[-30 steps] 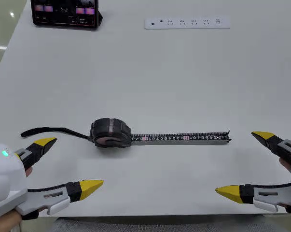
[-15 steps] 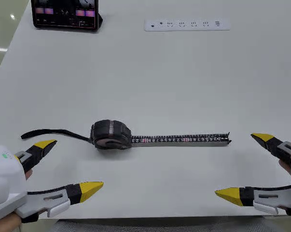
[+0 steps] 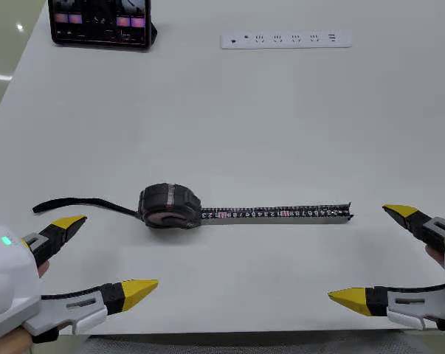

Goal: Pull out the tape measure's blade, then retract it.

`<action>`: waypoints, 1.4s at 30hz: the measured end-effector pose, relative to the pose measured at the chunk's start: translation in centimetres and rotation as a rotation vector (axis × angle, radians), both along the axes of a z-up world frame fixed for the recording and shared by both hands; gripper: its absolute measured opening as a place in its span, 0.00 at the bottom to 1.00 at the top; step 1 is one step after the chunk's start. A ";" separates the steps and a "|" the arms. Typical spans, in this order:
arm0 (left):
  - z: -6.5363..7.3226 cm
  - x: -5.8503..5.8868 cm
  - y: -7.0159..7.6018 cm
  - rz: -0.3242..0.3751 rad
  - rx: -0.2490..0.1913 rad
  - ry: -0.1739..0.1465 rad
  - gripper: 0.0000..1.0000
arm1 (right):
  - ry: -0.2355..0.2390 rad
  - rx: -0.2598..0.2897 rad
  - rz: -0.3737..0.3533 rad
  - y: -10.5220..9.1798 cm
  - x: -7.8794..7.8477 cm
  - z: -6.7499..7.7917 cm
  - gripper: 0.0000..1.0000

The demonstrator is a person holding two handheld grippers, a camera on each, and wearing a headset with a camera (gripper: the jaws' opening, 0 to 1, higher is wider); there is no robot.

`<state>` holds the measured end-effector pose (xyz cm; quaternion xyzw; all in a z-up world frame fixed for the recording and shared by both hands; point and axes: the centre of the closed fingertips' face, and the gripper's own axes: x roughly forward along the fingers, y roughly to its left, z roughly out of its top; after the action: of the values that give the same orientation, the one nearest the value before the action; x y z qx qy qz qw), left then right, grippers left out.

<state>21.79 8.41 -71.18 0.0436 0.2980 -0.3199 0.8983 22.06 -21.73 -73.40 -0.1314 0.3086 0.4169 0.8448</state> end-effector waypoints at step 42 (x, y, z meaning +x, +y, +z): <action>0.2 1.6 -1.0 0.016 -0.011 0.002 0.86 | 0.005 0.002 0.021 0.7 1.1 -0.1 0.94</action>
<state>23.38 7.44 -70.97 0.0358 0.2975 -0.3143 0.9008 23.15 -20.98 -73.49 -0.1330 0.3088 0.4265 0.8397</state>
